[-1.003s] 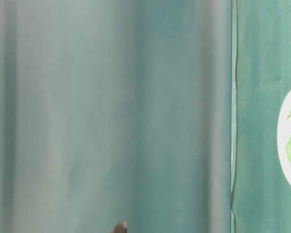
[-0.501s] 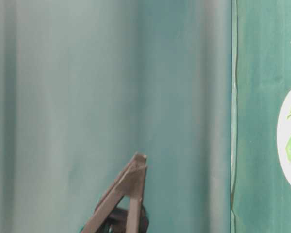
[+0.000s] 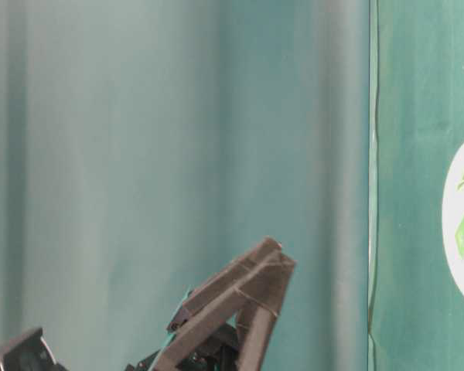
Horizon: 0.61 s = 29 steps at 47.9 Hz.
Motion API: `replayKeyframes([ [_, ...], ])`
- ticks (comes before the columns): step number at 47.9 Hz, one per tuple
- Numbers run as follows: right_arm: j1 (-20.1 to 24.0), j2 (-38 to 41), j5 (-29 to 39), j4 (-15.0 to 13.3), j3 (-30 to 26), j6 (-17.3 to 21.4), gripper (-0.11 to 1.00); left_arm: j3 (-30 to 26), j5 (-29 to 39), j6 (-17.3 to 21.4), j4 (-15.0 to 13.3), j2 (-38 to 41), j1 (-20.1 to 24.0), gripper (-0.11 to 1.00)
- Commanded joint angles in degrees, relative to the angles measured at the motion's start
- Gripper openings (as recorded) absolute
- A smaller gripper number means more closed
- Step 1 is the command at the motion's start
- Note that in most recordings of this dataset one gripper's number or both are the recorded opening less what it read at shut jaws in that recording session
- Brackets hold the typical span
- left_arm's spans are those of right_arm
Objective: Peel off the duct tape with your right arm.
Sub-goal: 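Rotate the left gripper and close it on the tape roll's rim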
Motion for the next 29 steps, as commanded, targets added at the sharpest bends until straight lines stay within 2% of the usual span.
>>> replayKeyframes([
  [1, -0.09, 0.35, -0.62, 0.00, -0.70, 0.00, 0.84, -3.34, 6.24, 0.09, -0.09, -0.44, -0.70, 0.98],
  [6, 0.00, 0.35, -0.62, 0.00, -0.70, 0.09, 0.84, -5.80, 14.50, 0.26, 0.00, -0.09, -0.70, 0.98],
  [13, 0.00, 0.35, -0.62, 0.00, -0.62, 0.09, 0.84, -9.05, 22.06, 1.85, -0.09, 1.85, -0.97, 0.97],
  [23, 0.00, 0.35, -0.62, 0.00, -0.35, 0.09, 0.84, -12.66, 26.81, 7.73, -0.09, 4.66, -1.85, 0.97],
  [29, -0.09, 0.35, -0.62, 0.00, -0.26, 0.18, 0.84, -13.89, 28.39, 8.88, 0.00, 5.89, -2.11, 0.97],
])
